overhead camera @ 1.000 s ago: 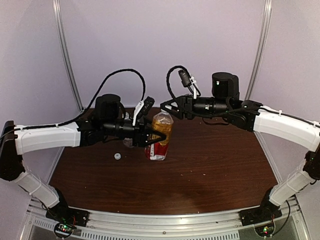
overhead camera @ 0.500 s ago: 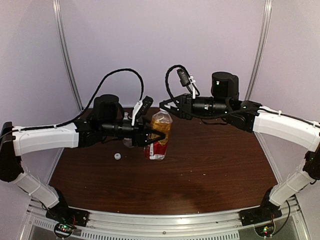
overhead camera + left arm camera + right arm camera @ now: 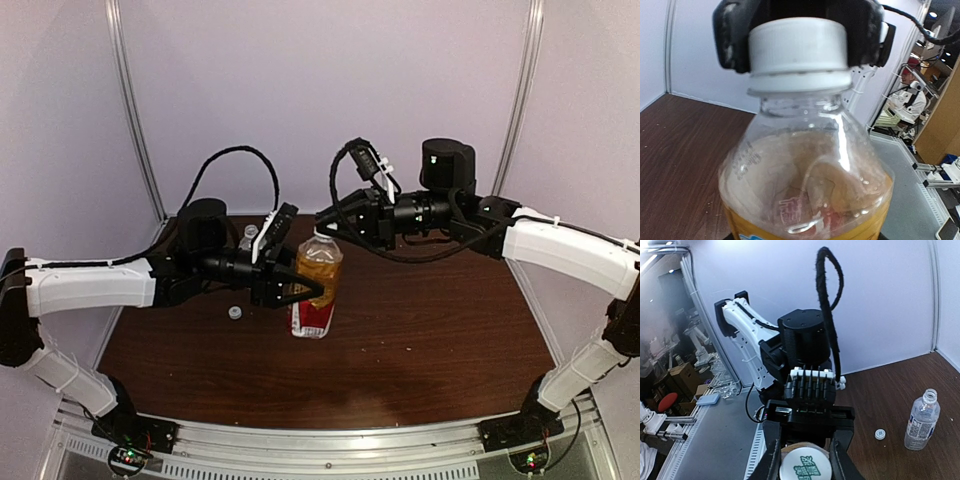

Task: Unscrew the bottle caps

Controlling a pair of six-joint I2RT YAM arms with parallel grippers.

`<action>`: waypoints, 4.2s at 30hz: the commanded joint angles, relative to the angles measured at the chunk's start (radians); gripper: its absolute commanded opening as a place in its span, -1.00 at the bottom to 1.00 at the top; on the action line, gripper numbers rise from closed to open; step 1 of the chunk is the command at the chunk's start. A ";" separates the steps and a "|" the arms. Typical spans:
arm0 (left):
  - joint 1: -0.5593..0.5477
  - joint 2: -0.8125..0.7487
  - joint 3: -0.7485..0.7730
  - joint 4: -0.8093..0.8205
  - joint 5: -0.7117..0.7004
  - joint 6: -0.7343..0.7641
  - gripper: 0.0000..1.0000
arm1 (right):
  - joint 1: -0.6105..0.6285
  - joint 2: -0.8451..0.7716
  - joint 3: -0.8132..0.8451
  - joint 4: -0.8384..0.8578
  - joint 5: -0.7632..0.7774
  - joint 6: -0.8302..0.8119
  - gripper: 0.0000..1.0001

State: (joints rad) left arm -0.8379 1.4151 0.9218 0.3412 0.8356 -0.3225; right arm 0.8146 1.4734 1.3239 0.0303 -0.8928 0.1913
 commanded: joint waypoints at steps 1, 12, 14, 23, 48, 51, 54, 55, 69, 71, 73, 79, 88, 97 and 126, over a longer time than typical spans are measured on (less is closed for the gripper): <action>-0.008 -0.045 -0.001 0.186 0.187 -0.059 -0.36 | 0.009 0.047 0.054 -0.023 -0.296 -0.138 -1.00; -0.010 -0.052 0.010 0.105 0.157 -0.013 -0.37 | 0.003 0.047 0.100 -0.102 -0.189 -0.131 -0.59; -0.010 -0.052 0.018 0.073 0.129 0.007 -0.37 | 0.003 0.029 0.108 -0.122 -0.112 -0.112 -0.45; -0.010 -0.056 0.052 -0.082 -0.065 0.088 -0.36 | 0.006 -0.049 0.096 -0.140 0.104 -0.002 0.48; -0.012 -0.070 0.074 -0.186 -0.311 0.119 -0.38 | 0.089 0.027 0.146 -0.218 0.507 0.163 0.21; -0.011 -0.071 0.073 -0.189 -0.314 0.121 -0.38 | 0.089 0.031 0.142 -0.209 0.495 0.165 0.02; -0.012 -0.072 0.070 -0.188 -0.318 0.124 -0.38 | 0.088 0.030 0.139 -0.203 0.486 0.165 -0.24; -0.012 -0.074 0.069 -0.189 -0.319 0.123 -0.38 | 0.089 0.029 0.137 -0.199 0.482 0.165 -0.32; -0.011 -0.089 0.048 -0.162 -0.294 0.121 -0.39 | 0.082 0.005 0.087 -0.160 0.431 0.069 -1.00; -0.012 -0.094 0.039 -0.146 -0.253 0.120 -0.39 | 0.078 0.008 0.087 -0.148 0.353 0.026 -1.00; -0.011 -0.097 0.030 -0.123 -0.184 0.114 -0.39 | 0.071 0.018 0.087 -0.144 0.263 -0.030 -1.00; -0.011 -0.102 0.003 -0.019 0.049 0.064 -0.39 | 0.032 0.053 0.103 -0.134 -0.091 -0.155 -1.00; -0.012 -0.097 -0.008 0.013 0.103 0.049 -0.39 | 0.009 0.084 0.145 -0.172 -0.200 -0.204 -0.75; -0.012 -0.094 0.016 -0.071 -0.028 0.092 -0.39 | 0.008 0.032 0.131 -0.152 -0.013 -0.085 -0.17; -0.012 -0.096 0.038 -0.174 -0.377 0.105 -0.40 | 0.096 0.028 0.130 -0.202 0.564 0.192 0.53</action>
State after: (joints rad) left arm -0.8455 1.3396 0.9279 0.1486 0.4892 -0.2222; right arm 0.8993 1.4727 1.4300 -0.1490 -0.3714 0.3733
